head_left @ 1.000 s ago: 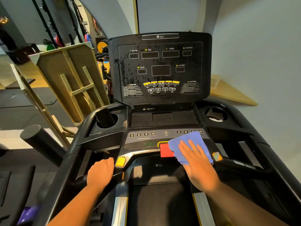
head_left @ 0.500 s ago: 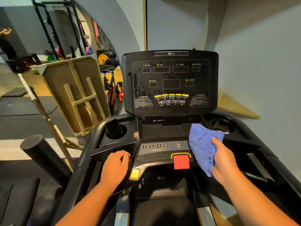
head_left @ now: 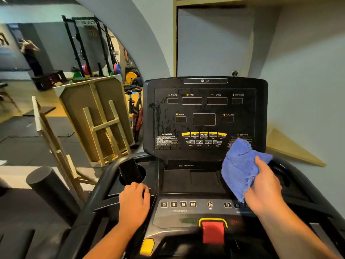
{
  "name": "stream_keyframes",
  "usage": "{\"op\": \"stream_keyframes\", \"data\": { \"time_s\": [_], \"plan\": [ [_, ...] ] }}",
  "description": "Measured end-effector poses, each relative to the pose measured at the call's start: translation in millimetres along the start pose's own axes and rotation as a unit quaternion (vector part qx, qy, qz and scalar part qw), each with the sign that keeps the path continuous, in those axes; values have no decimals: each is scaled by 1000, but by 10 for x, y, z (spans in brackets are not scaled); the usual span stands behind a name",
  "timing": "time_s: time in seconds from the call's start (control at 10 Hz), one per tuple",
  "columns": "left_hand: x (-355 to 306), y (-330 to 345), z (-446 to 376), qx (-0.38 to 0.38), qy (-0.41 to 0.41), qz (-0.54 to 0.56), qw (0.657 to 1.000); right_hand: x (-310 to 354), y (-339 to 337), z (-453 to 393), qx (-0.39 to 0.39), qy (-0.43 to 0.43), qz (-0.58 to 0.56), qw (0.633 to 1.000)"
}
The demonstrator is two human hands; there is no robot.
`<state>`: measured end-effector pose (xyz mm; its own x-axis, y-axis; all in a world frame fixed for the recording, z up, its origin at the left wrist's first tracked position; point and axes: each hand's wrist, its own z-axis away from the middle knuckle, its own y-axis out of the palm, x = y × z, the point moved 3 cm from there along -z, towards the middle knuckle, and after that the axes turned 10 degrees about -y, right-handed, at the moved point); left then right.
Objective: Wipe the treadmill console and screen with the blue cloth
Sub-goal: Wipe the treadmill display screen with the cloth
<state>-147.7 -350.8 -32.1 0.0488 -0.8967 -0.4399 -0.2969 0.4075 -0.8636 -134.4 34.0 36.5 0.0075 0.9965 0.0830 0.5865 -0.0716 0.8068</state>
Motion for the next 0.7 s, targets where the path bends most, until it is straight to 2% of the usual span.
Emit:
{"op": "stream_keyframes", "data": {
  "time_s": [0.1,0.2,0.3,0.4,0.5,0.6,0.7],
  "plan": [
    [-33,55,21,-40,-3,-27,999,-105,191,-468,-377,-23,356,855],
    [-43,93,-16,-43,-24,-31,998,-295,332,-1038,-439,-100,573,684],
    [-26,115,-35,-34,-19,-35,999,-557,522,-1668,-338,-162,615,694],
    [-2,123,-39,-15,-16,-39,999,-909,480,-2150,-185,-199,738,618],
    [6,122,-48,3,-24,-36,999,-1365,76,-2441,6,-108,907,406],
    [-1,94,-70,23,-20,-31,999,-1684,-312,-2339,146,-54,971,179],
    [5,24,-176,53,13,-37,998,-1924,-517,-2007,265,-52,953,141]
  ]
}}
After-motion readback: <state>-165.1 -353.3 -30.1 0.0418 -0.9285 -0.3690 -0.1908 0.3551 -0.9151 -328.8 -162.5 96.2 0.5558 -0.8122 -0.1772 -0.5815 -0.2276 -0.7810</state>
